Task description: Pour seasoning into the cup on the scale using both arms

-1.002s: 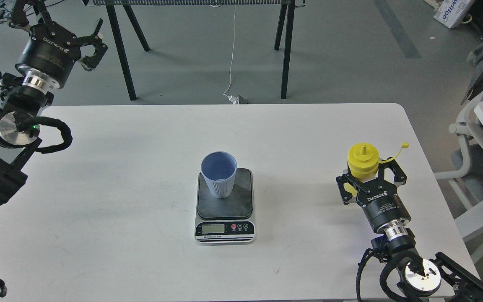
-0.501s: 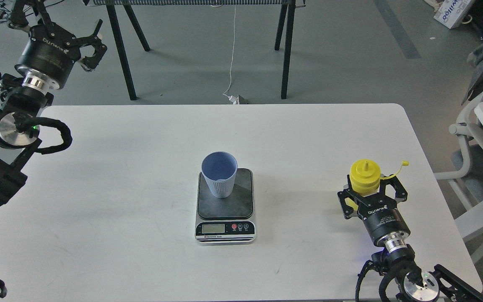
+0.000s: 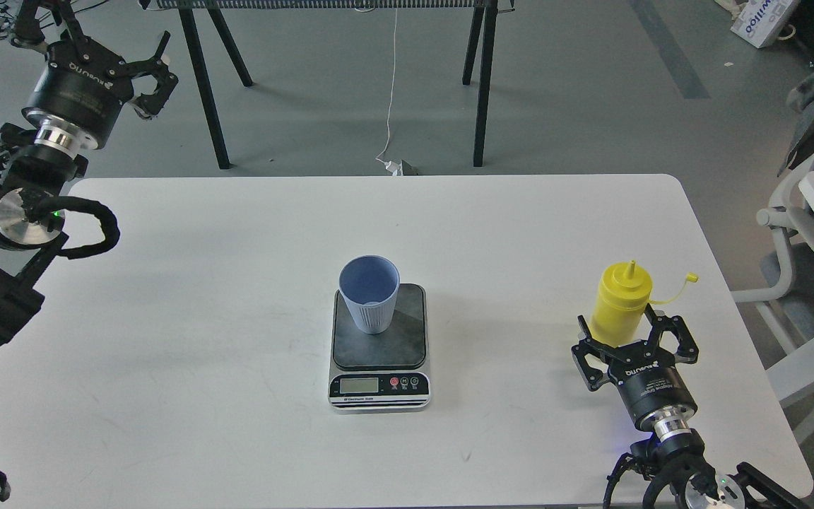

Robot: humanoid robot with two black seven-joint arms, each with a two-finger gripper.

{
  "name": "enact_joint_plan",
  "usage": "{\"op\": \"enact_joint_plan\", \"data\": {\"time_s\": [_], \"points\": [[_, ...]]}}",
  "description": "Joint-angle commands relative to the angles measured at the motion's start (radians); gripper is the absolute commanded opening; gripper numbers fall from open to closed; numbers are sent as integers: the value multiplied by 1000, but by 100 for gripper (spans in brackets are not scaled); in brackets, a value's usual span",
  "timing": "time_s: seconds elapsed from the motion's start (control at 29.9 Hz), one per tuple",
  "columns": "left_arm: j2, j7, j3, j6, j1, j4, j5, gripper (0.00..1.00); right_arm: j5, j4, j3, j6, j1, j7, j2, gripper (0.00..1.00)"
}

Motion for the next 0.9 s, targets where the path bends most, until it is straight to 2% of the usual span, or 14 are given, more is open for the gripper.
{"op": "enact_joint_plan", "data": {"time_s": [0.0,0.53,0.87], "points": [[-1,0,0,1,0,0,0,100,-2,27,13,0,-34,0,-5,98],[0,-1,-3,-2,0,-1,-2,100,-2,207,112,0,-243,0,-124,99],[0,0,-3,0,0,0,-2,100,-5,211,200,0,-246,-2,-339,99]]}}
